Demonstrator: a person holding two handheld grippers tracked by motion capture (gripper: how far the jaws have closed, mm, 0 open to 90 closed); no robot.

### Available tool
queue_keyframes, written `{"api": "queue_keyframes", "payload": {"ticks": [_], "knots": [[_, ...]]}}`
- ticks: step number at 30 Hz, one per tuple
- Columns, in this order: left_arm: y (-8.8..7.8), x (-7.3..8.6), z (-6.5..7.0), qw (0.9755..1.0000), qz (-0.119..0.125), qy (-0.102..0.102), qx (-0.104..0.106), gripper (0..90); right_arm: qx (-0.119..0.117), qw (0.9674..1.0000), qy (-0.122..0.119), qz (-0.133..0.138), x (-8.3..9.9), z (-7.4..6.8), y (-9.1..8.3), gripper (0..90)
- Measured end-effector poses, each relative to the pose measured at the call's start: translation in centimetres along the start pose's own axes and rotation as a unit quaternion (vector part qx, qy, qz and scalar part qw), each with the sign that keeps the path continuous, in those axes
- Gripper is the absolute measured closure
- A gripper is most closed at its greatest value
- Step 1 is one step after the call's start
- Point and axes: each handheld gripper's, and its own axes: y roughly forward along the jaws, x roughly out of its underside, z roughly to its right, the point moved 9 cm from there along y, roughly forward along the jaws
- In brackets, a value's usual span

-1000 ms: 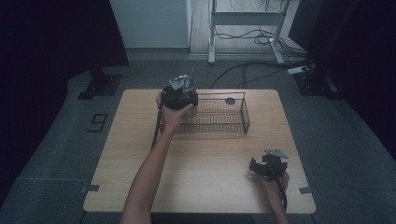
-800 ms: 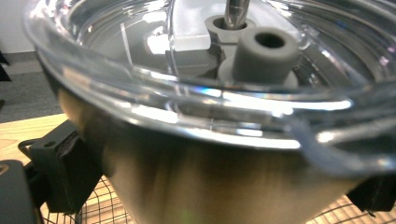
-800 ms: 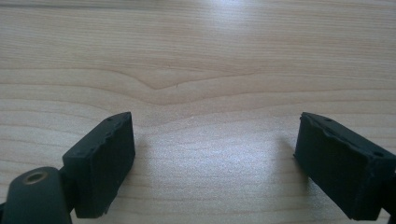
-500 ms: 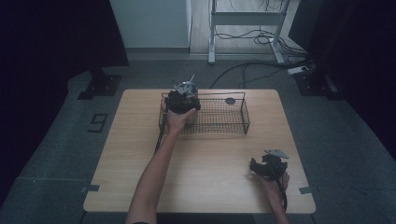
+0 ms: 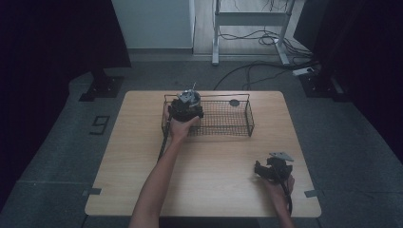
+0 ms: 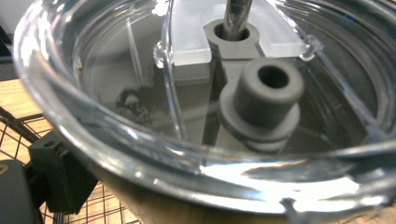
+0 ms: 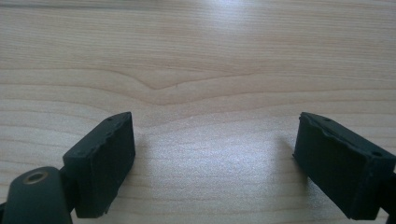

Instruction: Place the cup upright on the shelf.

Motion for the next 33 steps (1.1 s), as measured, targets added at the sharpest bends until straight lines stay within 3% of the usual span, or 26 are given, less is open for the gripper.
{"api": "queue_keyframes", "payload": {"ticks": [5, 8, 14, 19, 23, 33], "knots": [[-0.2, 0.3, -0.1, 0.9999, 0.011, 0.001, 0.003, 3.9, 0.000, 1.0000, 0.001, 0.000, 0.0, 0.0, 0.0, 12.2], [-0.2, 0.3, 0.3, 0.9998, 0.009, 0.014, 0.012, 3.8, 0.000, 1.0000, 0.000, 0.000, 0.0, 0.0, 0.0, 12.3], [-0.6, 0.2, 0.2, 0.9999, 0.002, 0.013, -0.005, 3.4, 0.000, 1.0000, 0.000, 0.000, 0.0, 0.0, 0.0, 12.2], [-1.6, -0.8, 0.5, 0.9993, 0.034, 0.019, 0.001, 2.1, 0.000, 1.0000, 0.000, 0.000, 0.0, 0.0, 0.0, 12.3], [-2.4, -1.3, 0.5, 0.9989, 0.042, 0.017, 0.003, 1.9, 0.000, 1.0000, 0.000, 0.000, 0.0, 0.0, 0.0, 12.3], [-8.0, -0.3, -0.3, 0.9970, 0.070, 0.021, 0.026, 1.1, 0.000, 1.0000, 0.000, 0.000, 0.0, 0.0, 0.0, 12.4]]}}
